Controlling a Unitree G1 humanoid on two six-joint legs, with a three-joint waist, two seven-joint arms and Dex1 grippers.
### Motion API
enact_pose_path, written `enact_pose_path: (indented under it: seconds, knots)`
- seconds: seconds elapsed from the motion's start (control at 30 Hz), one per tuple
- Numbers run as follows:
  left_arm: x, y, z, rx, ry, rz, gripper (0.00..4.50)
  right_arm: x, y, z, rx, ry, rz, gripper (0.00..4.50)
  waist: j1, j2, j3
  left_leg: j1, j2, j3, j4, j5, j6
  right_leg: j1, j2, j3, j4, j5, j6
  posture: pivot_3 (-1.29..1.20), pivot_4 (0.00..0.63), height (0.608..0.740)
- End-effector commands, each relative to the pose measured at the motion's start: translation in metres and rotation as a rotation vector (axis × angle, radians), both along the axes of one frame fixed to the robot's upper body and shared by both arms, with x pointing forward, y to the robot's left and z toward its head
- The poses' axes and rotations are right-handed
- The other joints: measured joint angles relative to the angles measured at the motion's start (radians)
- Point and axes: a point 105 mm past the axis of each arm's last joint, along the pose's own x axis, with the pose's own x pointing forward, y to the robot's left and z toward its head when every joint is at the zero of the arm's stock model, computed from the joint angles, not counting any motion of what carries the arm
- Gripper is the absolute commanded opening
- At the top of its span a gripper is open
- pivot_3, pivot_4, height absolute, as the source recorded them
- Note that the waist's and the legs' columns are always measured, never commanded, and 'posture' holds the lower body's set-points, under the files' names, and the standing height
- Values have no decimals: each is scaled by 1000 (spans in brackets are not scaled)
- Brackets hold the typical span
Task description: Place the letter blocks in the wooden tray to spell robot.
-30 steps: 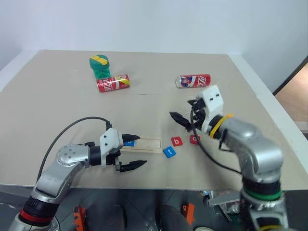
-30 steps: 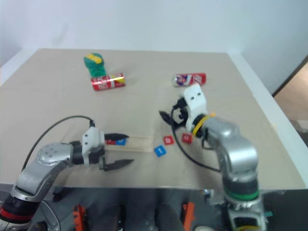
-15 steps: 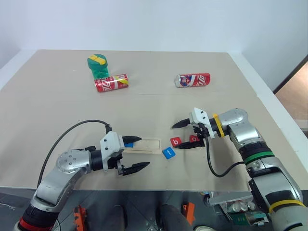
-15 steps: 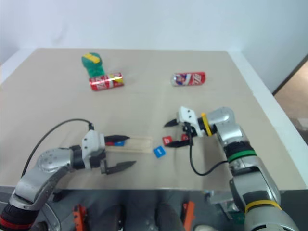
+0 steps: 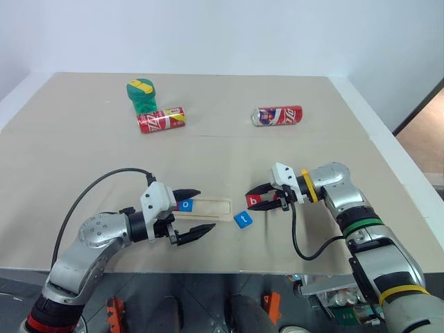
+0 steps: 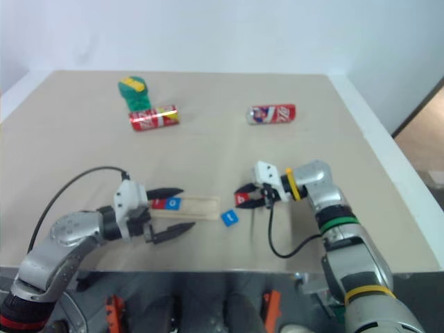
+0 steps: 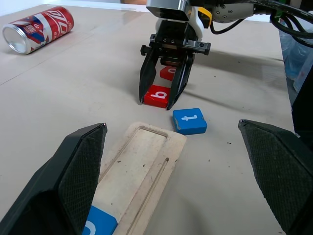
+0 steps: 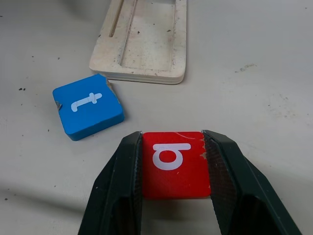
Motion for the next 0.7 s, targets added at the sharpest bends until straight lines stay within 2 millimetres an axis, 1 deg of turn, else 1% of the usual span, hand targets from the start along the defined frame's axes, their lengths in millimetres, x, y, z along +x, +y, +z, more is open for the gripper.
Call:
enact_pose_path:
  seconds: [0.03,0.1,0.13,0.2,0.23,0.27,0.33,0.43,0.47,0.57,0.7]
  knots:
    - [-2,-1,9,2,-52,-3,4500,4,-6,10,19,-42,-28,1220,0,0,0,0,0,0,0,0,0,0,0,0,0,0,0,0,150,740]
    - [2,3,10,-6,-62,31,4500,7,-2,20,42,-73,-36,1220,0,0,0,0,0,0,1,0,0,0,0,0,0,0,1,0,150,740]
    - [6,10,11,-23,-67,78,4500,9,6,31,67,-92,-44,1220,0,0,0,0,0,0,1,1,-1,0,0,0,0,1,1,0,150,740]
    - [13,27,10,-47,-64,166,4500,6,31,51,113,-97,-21,1220,-3,1,1,0,1,1,1,1,-1,-1,0,1,1,2,0,0,150,740]
    - [15,35,9,-54,-63,204,4500,3,42,56,121,-96,-10,1220,-4,1,1,0,1,2,1,1,-1,-1,0,1,1,3,-2,0,150,740]
    - [15,43,9,-53,-64,224,4500,-2,55,56,116,-82,-6,1220,-6,1,0,0,2,1,1,1,-1,-2,2,1,1,3,-3,0,150,740]
    - [14,51,8,-43,-68,242,4500,-11,71,54,98,-81,8,1220,-3,1,0,1,4,1,0,1,-1,-2,4,1,1,2,-4,0,150,740]
    - [12,64,6,-29,-78,264,4500,-25,102,49,83,-80,13,1220,7,1,0,0,6,-4,-1,1,-1,-1,6,-3,2,1,-6,0,150,740]
    - [11,67,5,-27,-80,267,4500,-28,109,46,80,-79,13,1220,9,1,0,0,5,-5,-1,1,-1,-1,5,-4,2,0,-6,0,150,740]
    - [9,69,4,-22,-82,262,4500,-28,116,36,53,-77,-4,1220,7,1,0,-1,4,-3,-1,1,-2,-2,4,-3,2,0,-6,0,150,740]
    - [8,70,4,-25,-85,263,4500,-23,119,28,35,-78,-40,1220,6,1,0,-1,2,-2,-1,2,-4,-2,2,-3,2,1,-4,0,150,740]
